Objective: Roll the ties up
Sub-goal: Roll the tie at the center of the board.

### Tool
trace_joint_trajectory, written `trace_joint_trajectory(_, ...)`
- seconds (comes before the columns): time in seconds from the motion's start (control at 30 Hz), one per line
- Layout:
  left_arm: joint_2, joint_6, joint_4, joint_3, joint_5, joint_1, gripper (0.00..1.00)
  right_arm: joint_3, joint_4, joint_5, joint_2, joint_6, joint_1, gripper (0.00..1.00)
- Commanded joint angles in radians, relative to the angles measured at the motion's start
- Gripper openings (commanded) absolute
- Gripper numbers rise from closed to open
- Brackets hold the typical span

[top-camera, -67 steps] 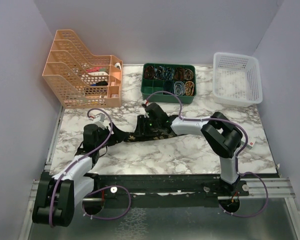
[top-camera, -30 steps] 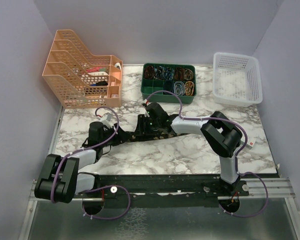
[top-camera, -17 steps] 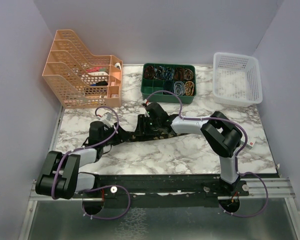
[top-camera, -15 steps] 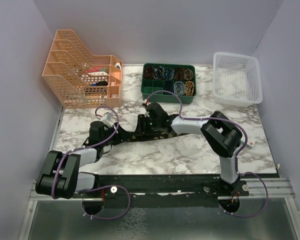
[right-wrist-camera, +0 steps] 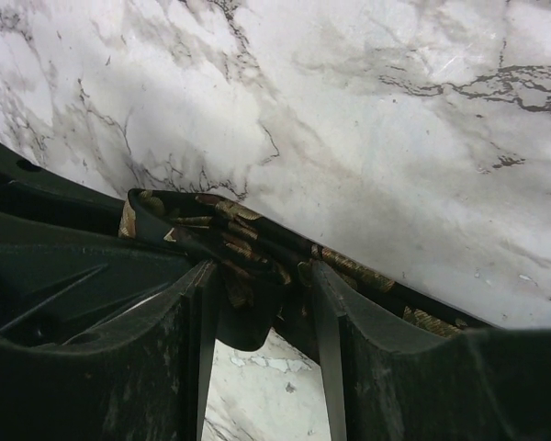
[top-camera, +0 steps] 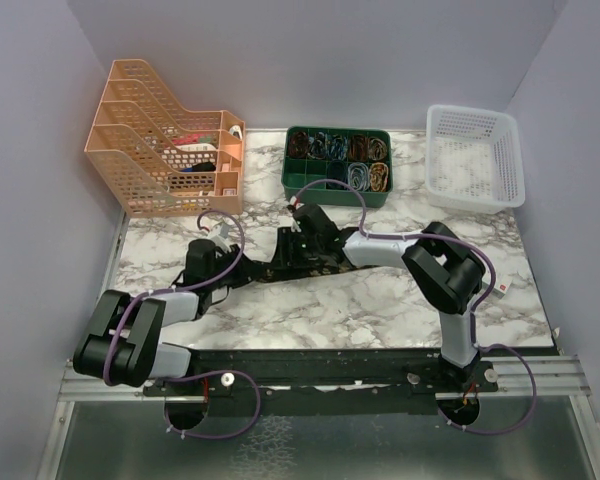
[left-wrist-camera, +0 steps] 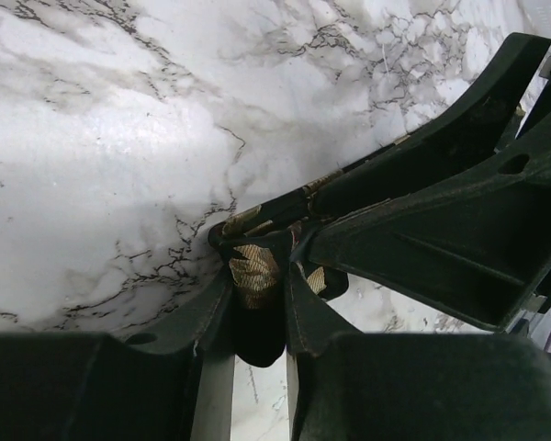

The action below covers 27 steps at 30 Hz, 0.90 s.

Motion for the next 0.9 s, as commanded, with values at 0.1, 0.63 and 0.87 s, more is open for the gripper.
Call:
trace_joint_trajectory(0.1, -0.016, 0.017, -0.059, 0.052, -0.084, -0.047, 0.04, 0.017, -0.1, 0.02, -0.004, -0.049, -0.009, 0.51)
trace_joint_trajectory(0.63, -0.056, 0.208, -0.533, 0.298, -0.411, -0.183, 0.0, -0.079, -0.125, 0.056, -0.175, -0.226, -0.168, 0.64)
trace_joint_trajectory(0.87, -0.005, 0.218, -0.684, 0.411, -0.615, -0.283, 0.0, -0.053, -0.204, 0.064, -0.11, -0.308, -0.192, 0.64)
